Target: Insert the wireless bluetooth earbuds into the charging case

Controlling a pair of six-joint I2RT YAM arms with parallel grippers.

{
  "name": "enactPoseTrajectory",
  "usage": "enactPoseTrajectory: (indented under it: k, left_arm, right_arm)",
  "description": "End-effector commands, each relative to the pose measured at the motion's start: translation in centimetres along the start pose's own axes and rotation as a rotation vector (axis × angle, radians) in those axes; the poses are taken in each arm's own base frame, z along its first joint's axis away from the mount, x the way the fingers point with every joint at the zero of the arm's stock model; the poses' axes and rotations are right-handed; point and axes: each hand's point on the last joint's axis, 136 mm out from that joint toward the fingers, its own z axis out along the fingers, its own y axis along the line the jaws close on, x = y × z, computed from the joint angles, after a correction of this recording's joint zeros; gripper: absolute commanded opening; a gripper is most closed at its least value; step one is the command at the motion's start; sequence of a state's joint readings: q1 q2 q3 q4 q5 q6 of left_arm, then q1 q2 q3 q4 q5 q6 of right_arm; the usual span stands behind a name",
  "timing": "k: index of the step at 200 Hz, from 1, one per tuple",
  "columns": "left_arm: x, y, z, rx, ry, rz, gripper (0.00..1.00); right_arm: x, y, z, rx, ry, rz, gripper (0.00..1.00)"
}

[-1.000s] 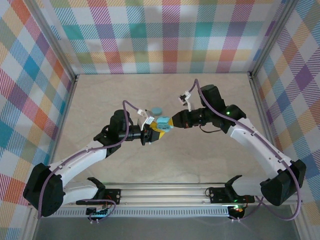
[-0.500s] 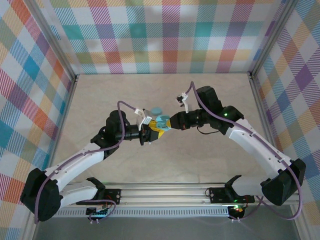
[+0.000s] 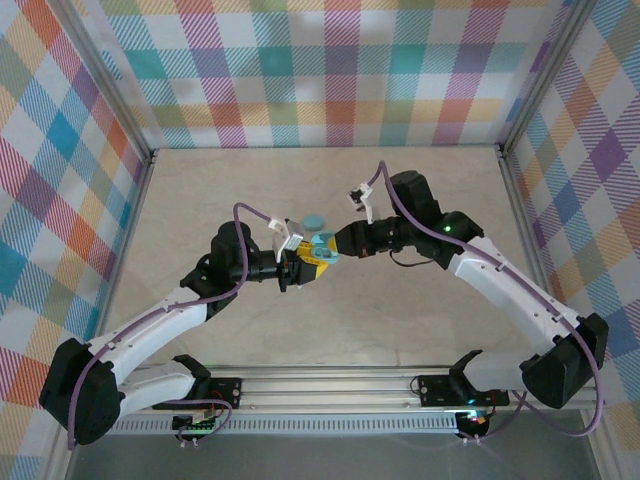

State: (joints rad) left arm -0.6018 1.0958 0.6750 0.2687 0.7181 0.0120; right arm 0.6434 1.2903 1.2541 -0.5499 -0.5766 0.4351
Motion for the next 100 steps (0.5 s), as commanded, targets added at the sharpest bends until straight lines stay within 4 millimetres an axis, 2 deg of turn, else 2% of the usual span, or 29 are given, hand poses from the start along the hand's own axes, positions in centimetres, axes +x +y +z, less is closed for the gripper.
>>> enactPoseTrajectory:
  k: [1, 56, 100]
  left_arm:
    - [-1.0, -1.3, -0.4, 0.042, -0.036, 0.031, 0.00]
    - [-1.3, -1.7, -0.7, 0.044, -0.045, 0.039, 0.00]
    - [-1.5, -1.8, -0.8, 0.043, -0.048, 0.039, 0.00]
  right_arm:
    - [-0.2, 0.6, 0.5, -0.030, 0.005, -0.013, 0.12]
    - [0.3, -0.8, 0.8, 0.027, 0.024, -0.013, 0.14]
    - [0.2, -0.7, 0.8, 0.029, 0.026, -0.011, 0.27]
